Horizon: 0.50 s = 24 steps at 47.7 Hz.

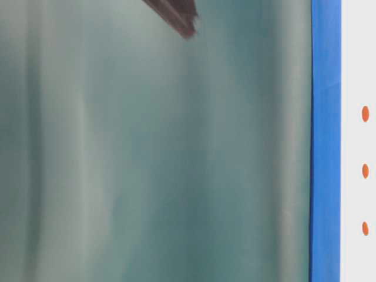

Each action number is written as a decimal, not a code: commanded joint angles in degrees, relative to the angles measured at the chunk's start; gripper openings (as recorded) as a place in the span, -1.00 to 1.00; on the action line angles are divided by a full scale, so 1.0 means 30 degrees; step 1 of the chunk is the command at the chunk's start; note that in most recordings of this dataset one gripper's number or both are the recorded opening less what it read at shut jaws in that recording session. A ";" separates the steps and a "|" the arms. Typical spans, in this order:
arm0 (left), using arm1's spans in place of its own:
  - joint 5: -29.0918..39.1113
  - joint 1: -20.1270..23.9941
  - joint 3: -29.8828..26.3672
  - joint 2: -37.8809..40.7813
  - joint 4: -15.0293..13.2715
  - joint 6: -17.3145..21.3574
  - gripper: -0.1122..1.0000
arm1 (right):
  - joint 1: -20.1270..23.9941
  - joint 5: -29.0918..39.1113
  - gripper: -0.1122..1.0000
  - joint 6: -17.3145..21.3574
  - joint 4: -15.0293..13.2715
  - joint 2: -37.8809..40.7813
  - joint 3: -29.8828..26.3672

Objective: Hit the mark with a hammer.

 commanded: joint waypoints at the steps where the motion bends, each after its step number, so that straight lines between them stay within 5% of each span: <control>1: -0.0088 -0.0205 0.0029 -0.0674 0.0029 0.0469 0.71 | -0.0088 0.0059 0.65 -0.0088 -0.0117 -0.1230 0.0615; 24: 0.0117 -0.0791 0.2490 -0.5420 0.0029 0.3516 0.71 | -0.0117 -0.0498 0.54 -0.0205 -0.0088 -0.6533 0.5977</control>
